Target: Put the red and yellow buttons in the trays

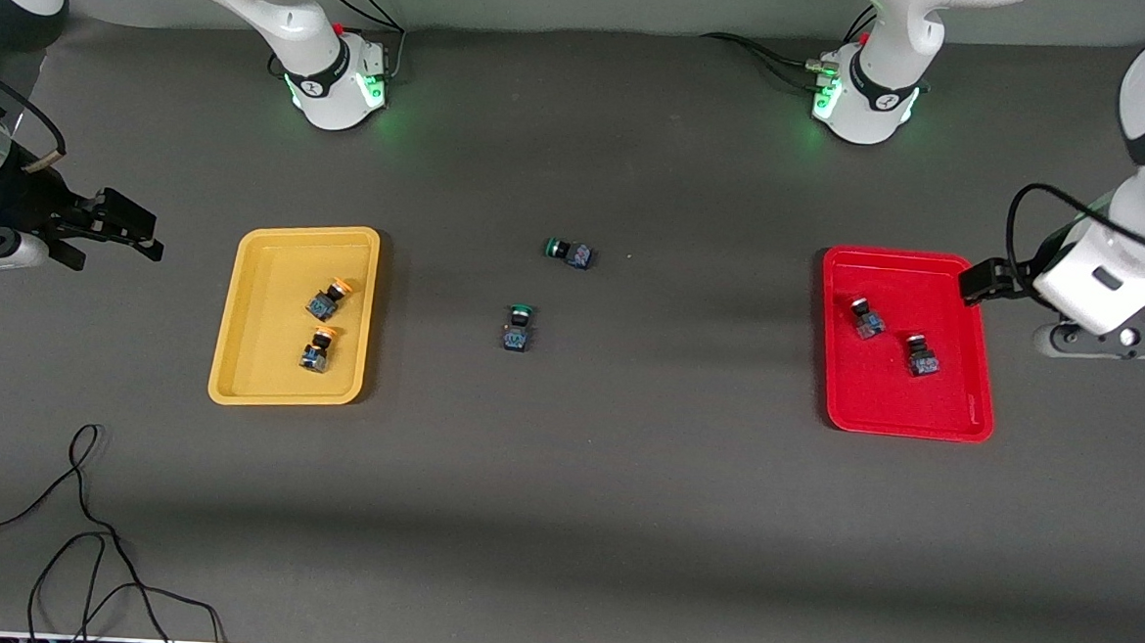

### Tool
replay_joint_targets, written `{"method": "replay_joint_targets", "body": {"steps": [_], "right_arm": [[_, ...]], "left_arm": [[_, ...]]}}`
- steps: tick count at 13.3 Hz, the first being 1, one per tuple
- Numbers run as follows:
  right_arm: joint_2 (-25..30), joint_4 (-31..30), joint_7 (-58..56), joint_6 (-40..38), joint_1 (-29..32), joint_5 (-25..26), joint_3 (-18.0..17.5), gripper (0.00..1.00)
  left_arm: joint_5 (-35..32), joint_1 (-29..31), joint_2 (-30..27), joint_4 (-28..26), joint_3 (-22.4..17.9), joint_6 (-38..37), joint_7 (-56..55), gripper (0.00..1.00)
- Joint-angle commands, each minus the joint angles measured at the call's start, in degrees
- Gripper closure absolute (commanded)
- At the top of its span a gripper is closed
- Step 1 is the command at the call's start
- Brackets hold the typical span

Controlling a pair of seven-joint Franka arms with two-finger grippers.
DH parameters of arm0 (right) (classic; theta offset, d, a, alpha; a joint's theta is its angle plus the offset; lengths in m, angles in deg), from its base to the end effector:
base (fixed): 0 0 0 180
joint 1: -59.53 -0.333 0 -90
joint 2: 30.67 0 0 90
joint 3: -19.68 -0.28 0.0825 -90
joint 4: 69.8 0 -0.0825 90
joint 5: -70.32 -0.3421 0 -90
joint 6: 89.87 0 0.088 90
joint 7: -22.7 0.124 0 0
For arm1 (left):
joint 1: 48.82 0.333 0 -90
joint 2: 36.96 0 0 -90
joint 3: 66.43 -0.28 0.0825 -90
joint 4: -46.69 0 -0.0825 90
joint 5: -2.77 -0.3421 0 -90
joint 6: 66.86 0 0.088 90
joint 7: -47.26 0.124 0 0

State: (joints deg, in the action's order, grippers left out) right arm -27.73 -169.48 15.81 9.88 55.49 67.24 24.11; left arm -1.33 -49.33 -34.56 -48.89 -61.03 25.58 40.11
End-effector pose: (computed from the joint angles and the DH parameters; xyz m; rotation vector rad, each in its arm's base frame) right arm 0.5119 0.0015 0.5395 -3.0824 -0.1631 -0.0863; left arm 0.5182 -0.0443 0.5120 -3.0607 -0.0230 0.1351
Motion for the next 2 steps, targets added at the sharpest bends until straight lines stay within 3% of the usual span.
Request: {"method": "replay_joint_targets", "body": {"steps": [1,2], "right_arm": [[-0.7,2.4,0.8,-1.8,-0.4,0.9,0.0,0.0],[-0.8,2.3,0.8,-1.8,-0.4,0.9,0.0,0.0]], "left_arm": [[-0.1,0.2,-4.6,-4.7,-0.1,2.1,-0.8,0.0],[0.1,0.5,-4.3,-4.6,0.0,2.6,-0.8,0.0]]}}
